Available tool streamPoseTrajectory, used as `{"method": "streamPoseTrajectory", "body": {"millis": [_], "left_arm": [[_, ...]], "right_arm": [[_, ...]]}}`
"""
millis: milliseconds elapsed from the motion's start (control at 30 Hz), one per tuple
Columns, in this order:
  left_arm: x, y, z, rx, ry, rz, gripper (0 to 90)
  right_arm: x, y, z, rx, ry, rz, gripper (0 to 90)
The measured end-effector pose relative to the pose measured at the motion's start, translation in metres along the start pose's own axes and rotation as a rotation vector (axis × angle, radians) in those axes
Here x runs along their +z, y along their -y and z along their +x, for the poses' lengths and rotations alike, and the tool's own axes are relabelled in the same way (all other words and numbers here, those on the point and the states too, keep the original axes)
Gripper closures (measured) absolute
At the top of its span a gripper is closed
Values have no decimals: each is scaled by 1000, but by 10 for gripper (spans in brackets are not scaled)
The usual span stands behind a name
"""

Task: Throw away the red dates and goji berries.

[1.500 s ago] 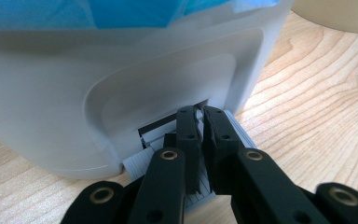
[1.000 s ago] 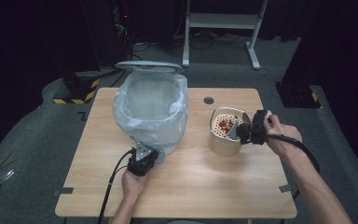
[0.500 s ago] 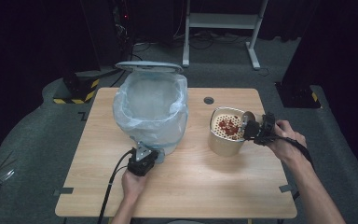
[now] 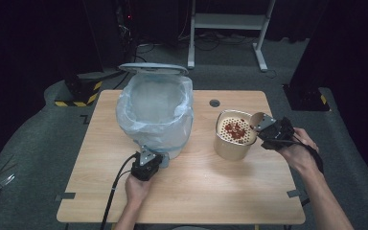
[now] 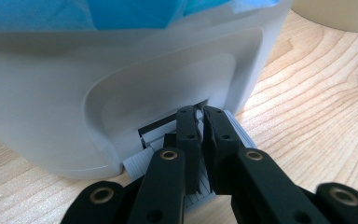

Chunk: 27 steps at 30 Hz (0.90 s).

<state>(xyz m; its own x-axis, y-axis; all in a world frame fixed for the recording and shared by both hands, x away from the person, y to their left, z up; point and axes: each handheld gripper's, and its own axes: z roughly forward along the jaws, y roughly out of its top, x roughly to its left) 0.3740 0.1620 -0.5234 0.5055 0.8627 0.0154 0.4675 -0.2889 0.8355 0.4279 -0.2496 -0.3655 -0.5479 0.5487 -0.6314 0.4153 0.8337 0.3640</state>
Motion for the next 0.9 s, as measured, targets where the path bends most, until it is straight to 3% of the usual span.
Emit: {"method": "streamPoseTrajectory", "body": {"millis": [167,467,700,900], "left_arm": [[0,0,0,0,1,0,850],[0,0,-1,-5,4,1,850],[0,0,0,0,5,6,850],[0,0,-1,-4,5,2,850]], "right_arm": [[-9,0,-1,108,-105,-105,376],[-16,-19,7,220,-287,-269,370],[-16,-41,14,248,-385,-354,367],[-17,-52,10,263,-417,-388,367]]}}
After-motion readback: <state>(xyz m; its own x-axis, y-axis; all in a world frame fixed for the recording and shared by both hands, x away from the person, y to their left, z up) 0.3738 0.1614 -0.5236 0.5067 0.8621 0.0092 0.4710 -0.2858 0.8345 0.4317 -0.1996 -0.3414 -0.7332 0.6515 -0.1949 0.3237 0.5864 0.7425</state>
